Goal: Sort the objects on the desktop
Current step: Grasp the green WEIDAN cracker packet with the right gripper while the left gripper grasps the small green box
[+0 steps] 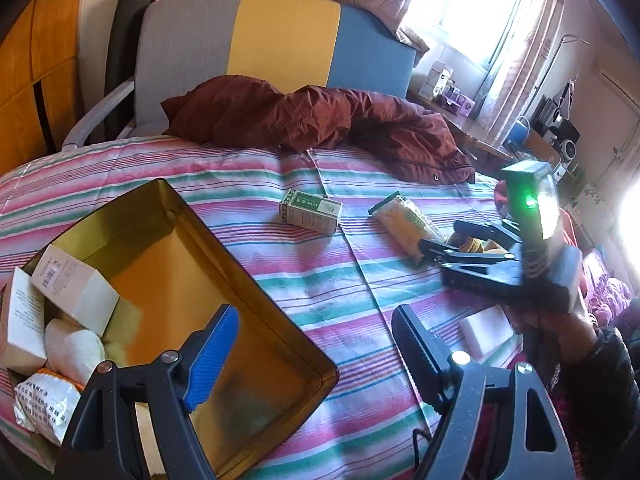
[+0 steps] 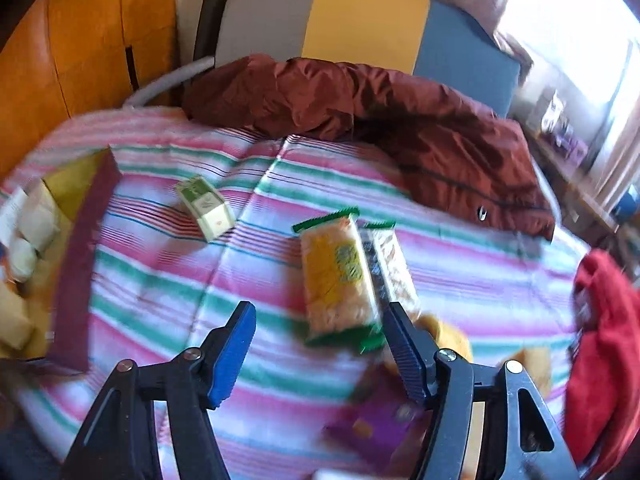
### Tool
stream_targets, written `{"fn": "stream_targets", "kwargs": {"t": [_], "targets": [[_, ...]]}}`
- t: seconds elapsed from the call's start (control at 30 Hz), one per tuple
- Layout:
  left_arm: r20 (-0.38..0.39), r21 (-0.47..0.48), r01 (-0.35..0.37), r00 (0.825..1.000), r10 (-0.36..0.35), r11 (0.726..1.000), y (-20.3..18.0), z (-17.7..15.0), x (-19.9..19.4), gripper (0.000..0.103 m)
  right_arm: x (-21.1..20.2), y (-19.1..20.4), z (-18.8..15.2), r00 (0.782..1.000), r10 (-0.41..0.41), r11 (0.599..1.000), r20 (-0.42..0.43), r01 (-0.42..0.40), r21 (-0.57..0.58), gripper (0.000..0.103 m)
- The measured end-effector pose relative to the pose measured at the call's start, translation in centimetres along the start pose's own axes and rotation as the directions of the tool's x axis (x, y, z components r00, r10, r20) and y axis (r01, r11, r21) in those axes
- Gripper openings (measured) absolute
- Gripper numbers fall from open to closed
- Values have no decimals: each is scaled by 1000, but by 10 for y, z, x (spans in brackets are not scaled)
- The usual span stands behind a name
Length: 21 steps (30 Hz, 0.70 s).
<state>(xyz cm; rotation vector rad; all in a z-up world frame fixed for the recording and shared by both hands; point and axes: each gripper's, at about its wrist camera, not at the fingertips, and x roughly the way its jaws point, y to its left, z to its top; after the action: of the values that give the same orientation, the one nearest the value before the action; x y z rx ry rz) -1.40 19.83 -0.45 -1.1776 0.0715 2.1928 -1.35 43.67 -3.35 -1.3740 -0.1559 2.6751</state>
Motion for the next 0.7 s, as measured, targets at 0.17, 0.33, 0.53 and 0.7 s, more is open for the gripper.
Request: {"fn": "stream_targets", "kwargs": {"t": [0.17,0.33,0.53,0.7], "targets": [[-5,-7,17,1000,-17,1000,0,15,9,80,29,11,12,996,-92,992,-17,90,-91,65],[-24,-32,34,999,-34,999,3,30,23,80,61,14,13,988,-148,981,-47,140,-135,65],[-47,-52,51,997,-53,997,0,43,43,80,74,2,8,994,-85,991,-62,78,-109,49],[-72,-66,66,995,-71,996,-5,56,64,80,72,-5,9,997,-25,997,-68,21,-69,49]]}}
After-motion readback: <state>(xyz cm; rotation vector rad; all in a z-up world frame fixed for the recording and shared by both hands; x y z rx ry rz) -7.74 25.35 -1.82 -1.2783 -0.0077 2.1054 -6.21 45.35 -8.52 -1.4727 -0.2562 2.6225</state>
